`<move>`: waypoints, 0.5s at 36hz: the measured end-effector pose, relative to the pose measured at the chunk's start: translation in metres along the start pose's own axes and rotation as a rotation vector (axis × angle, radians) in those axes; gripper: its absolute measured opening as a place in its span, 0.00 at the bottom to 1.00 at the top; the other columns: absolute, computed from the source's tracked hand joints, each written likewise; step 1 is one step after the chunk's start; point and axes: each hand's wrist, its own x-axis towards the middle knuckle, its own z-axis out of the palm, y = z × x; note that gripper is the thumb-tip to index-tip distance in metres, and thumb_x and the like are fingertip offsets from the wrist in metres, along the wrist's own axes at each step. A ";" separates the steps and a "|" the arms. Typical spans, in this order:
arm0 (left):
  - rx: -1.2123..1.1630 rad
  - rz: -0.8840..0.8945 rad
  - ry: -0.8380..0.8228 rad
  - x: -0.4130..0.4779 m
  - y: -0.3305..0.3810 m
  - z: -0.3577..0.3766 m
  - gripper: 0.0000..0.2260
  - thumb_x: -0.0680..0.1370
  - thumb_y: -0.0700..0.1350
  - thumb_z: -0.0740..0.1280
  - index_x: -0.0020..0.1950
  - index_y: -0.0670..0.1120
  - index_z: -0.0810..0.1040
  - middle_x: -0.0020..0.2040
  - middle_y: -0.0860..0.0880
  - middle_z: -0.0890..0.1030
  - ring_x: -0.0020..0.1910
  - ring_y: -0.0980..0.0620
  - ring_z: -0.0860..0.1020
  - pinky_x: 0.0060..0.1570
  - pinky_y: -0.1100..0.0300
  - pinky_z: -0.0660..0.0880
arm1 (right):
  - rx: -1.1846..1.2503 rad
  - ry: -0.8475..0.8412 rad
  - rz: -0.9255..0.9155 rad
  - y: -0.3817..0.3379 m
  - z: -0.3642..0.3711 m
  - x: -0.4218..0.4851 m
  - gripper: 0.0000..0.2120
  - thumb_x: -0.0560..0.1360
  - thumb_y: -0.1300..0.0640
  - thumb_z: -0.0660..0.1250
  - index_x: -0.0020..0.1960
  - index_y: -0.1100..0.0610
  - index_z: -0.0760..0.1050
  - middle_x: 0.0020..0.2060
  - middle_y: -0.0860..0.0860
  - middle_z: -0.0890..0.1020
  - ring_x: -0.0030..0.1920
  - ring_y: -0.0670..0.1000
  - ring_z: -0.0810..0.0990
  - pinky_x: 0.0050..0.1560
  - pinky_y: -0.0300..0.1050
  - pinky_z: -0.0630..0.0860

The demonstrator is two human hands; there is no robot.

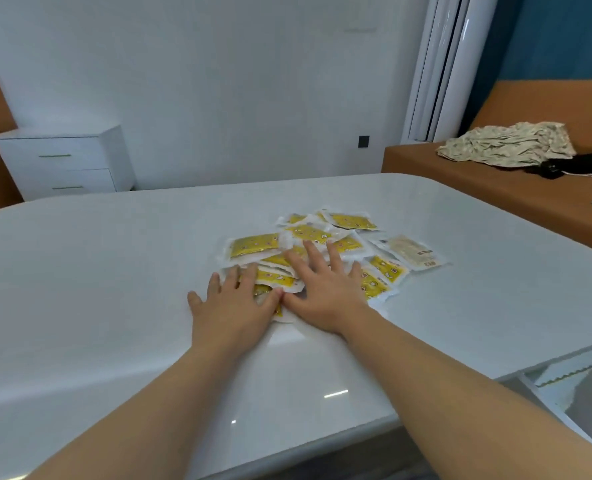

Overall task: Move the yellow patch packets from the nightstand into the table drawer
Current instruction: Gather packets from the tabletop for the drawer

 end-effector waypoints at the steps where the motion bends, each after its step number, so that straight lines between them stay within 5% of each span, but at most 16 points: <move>1: 0.004 0.013 0.005 0.004 -0.001 0.001 0.28 0.77 0.65 0.46 0.75 0.57 0.51 0.77 0.53 0.55 0.75 0.47 0.53 0.69 0.40 0.54 | -0.002 -0.036 0.004 0.002 0.000 0.004 0.32 0.75 0.33 0.49 0.74 0.37 0.41 0.76 0.44 0.42 0.76 0.56 0.38 0.70 0.68 0.46; 4: -0.022 0.050 0.035 0.012 -0.004 0.001 0.26 0.78 0.63 0.49 0.74 0.56 0.55 0.75 0.54 0.60 0.74 0.50 0.57 0.69 0.42 0.54 | 0.002 -0.049 0.015 0.004 0.002 0.012 0.30 0.75 0.33 0.49 0.74 0.37 0.45 0.76 0.43 0.49 0.76 0.54 0.44 0.70 0.66 0.49; 11: -0.157 0.083 0.184 0.016 -0.007 -0.004 0.19 0.76 0.62 0.60 0.64 0.58 0.71 0.61 0.52 0.75 0.62 0.48 0.71 0.61 0.52 0.63 | 0.074 0.204 -0.081 0.003 0.005 0.008 0.22 0.77 0.41 0.57 0.70 0.42 0.66 0.65 0.43 0.74 0.67 0.50 0.66 0.64 0.47 0.62; 18: -0.278 0.152 0.272 0.007 -0.011 -0.003 0.12 0.76 0.52 0.66 0.58 0.50 0.77 0.55 0.47 0.73 0.58 0.44 0.71 0.56 0.52 0.69 | 0.246 0.368 -0.120 0.004 0.004 -0.004 0.22 0.67 0.37 0.65 0.50 0.53 0.79 0.58 0.48 0.77 0.61 0.52 0.68 0.61 0.47 0.66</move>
